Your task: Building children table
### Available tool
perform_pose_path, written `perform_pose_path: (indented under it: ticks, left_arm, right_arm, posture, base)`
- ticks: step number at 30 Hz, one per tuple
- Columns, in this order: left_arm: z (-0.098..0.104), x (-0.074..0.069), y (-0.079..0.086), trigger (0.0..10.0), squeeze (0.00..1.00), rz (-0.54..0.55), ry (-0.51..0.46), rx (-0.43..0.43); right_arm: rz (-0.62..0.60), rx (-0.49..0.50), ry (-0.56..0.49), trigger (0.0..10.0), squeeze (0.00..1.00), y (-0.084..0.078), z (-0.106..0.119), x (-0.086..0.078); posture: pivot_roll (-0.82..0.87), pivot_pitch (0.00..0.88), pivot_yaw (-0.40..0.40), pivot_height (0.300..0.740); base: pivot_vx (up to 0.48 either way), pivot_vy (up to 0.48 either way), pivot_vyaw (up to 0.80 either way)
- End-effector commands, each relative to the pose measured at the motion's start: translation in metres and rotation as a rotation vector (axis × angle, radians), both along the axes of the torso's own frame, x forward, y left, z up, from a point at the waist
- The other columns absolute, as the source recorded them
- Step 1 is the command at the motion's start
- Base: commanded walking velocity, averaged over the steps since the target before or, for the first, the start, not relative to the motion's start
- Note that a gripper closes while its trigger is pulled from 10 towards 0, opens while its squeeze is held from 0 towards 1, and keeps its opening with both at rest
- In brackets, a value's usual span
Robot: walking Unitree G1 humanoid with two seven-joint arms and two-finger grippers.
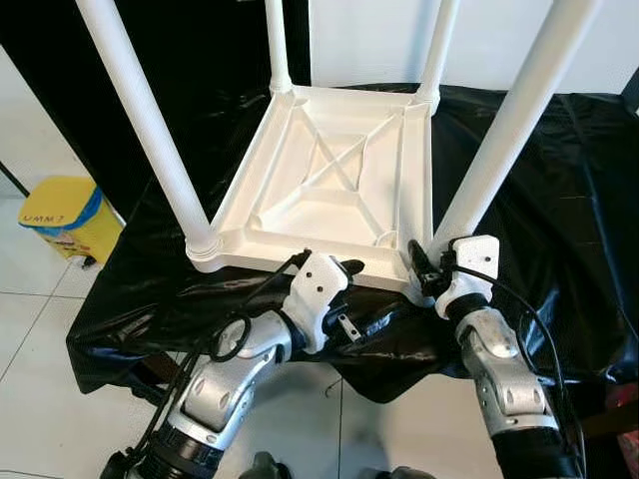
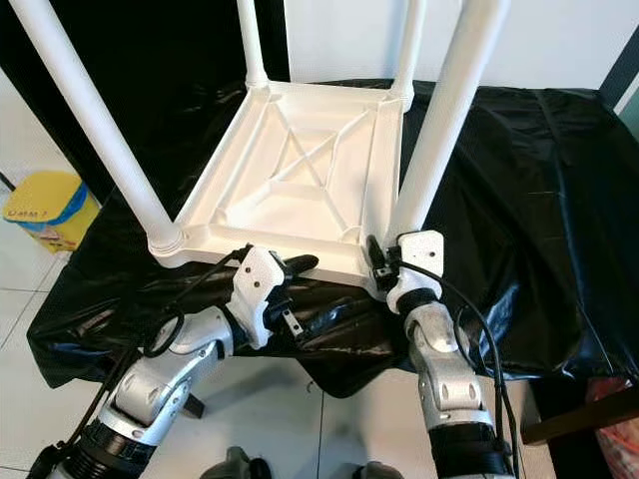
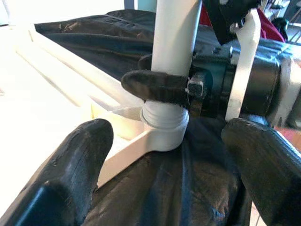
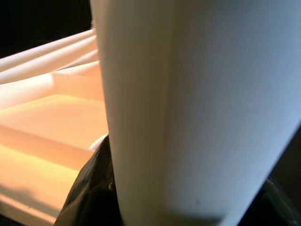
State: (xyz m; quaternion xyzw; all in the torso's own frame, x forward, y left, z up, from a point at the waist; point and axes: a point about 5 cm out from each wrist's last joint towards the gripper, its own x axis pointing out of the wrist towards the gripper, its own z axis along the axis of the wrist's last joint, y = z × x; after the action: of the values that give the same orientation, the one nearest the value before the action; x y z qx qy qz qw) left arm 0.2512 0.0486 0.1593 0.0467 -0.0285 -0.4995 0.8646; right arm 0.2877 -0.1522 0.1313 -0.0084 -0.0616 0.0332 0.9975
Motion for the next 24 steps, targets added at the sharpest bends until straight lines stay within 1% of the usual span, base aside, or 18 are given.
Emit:
perform_pose_path:
  ticks: [1, 6, 7, 10, 11, 12, 14, 15, 17, 22, 24]
  left_arm:
    - [-0.003, 0.006, 0.003, 10.0, 0.00, 0.090, 0.022, -0.003]
    - [-0.002, 0.008, 0.004, 10.0, 0.00, 0.116, 0.011, 0.000]
    - [-0.002, 0.009, 0.005, 10.0, 0.00, 0.125, 0.007, 0.002]
    - [-0.002, 0.009, 0.007, 10.0, 0.00, 0.130, 0.003, 0.002]
    - [-0.002, 0.011, 0.008, 10.0, 0.00, 0.146, -0.009, 0.003]
    - [-0.002, 0.011, 0.008, 10.0, 0.00, 0.146, -0.009, 0.003]
    - [0.000, 0.017, 0.010, 10.0, 0.00, 0.182, -0.022, -0.014]
    - [0.000, 0.017, 0.010, 10.0, 0.00, 0.182, -0.022, -0.014]
    - [0.002, 0.022, 0.011, 10.0, 0.00, 0.208, -0.021, -0.043]
    - [0.003, 0.026, 0.014, 10.0, 0.00, 0.240, -0.014, -0.065]
    - [0.004, 0.030, 0.016, 10.0, 0.00, 0.265, -0.007, -0.100]
  right_arm:
    - [-0.111, -0.011, 0.068, 10.0, 0.00, -0.010, -0.014, -0.008]
    - [-0.141, -0.006, 0.057, 10.0, 0.00, -0.007, -0.012, -0.009]
    - [-0.171, 0.005, 0.059, 10.0, 0.00, -0.005, -0.012, -0.010]
    - [-0.196, 0.015, 0.064, 10.0, 0.00, -0.002, -0.012, -0.010]
    - [-0.214, 0.051, 0.085, 10.0, 0.00, 0.003, -0.014, -0.009]
    - [-0.214, 0.051, 0.085, 10.0, 0.00, 0.003, -0.014, -0.009]
    - [-0.226, 0.091, 0.104, 10.0, 0.00, 0.008, -0.014, -0.007]
    - [-0.226, 0.091, 0.104, 10.0, 0.00, 0.008, -0.014, -0.007]
    - [-0.233, 0.087, 0.085, 10.0, 0.00, 0.007, -0.010, -0.005]
    - [-0.237, 0.073, 0.060, 10.0, 0.00, 0.006, -0.006, -0.004]
    - [-0.225, 0.050, 0.046, 10.0, 0.00, 0.008, -0.005, -0.005]
  posture:
    - [-0.13, 0.100, 0.011, 0.740]
    - [-0.13, 0.103, 0.014, 0.740]
    - [-0.13, 0.104, 0.016, 0.740]
    - [-0.13, 0.107, 0.018, 0.740]
    - [-0.13, 0.105, 0.018, 0.740]
    - [-0.13, 0.105, 0.018, 0.740]
    - [-0.13, 0.101, 0.024, 0.740]
    - [-0.13, 0.101, 0.024, 0.740]
    - [-0.13, 0.096, 0.028, 0.740]
    - [-0.14, 0.092, 0.034, 0.740]
    - [-0.14, 0.094, 0.038, 0.740]
  base:
    - [0.000, 0.000, 0.00]
    - [0.000, 0.000, 0.00]
    - [0.000, 0.000, 0.00]
    - [0.000, 0.000, 0.00]
    - [0.000, 0.000, 0.00]
    - [0.000, 0.000, 0.00]
    - [0.000, 0.000, 0.00]
    - [0.000, 0.000, 0.00]
    - [0.000, 0.000, 0.00]
    - [0.000, 0.000, 0.00]
    - [0.000, 0.000, 0.00]
